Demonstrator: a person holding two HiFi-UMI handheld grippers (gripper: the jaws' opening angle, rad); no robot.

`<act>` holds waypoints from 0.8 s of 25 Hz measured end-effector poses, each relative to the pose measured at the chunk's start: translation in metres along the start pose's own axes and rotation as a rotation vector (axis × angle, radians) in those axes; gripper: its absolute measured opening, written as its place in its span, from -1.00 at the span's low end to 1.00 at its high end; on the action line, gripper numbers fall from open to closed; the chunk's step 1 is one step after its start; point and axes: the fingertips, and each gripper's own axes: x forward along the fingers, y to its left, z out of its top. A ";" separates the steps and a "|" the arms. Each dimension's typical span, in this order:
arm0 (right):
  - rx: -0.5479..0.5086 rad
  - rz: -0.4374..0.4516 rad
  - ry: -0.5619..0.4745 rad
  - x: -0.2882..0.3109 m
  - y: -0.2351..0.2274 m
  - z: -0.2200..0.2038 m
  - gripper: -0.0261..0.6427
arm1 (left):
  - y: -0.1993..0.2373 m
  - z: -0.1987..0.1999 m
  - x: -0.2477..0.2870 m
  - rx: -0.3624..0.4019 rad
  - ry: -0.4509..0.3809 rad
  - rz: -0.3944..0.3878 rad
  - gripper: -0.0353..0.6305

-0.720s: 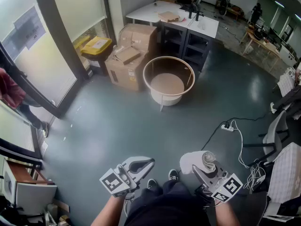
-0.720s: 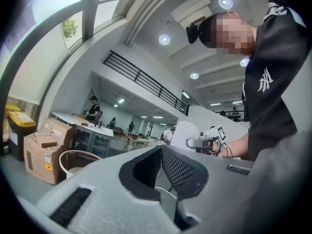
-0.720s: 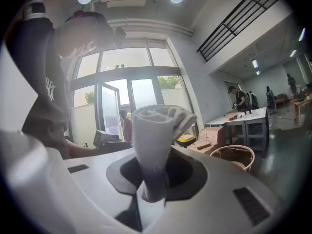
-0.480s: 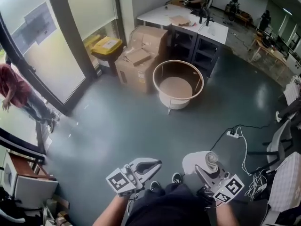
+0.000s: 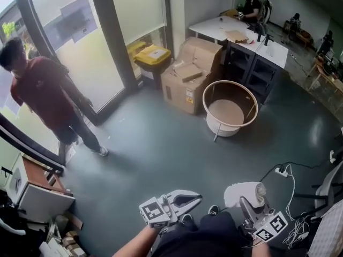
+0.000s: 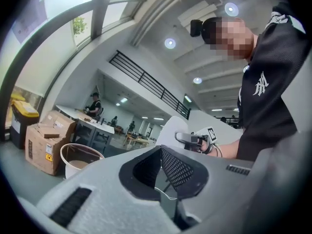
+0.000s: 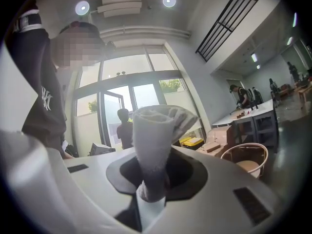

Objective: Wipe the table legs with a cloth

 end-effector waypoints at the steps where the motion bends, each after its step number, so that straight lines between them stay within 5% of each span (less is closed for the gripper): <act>1: 0.008 0.000 0.000 0.000 0.003 -0.003 -0.70 | 0.000 -0.003 -0.001 -0.012 0.000 -0.008 -0.88; 20: 0.007 0.189 0.060 0.054 -0.013 -0.003 -0.70 | 0.025 0.007 0.023 0.056 0.014 -0.040 -0.88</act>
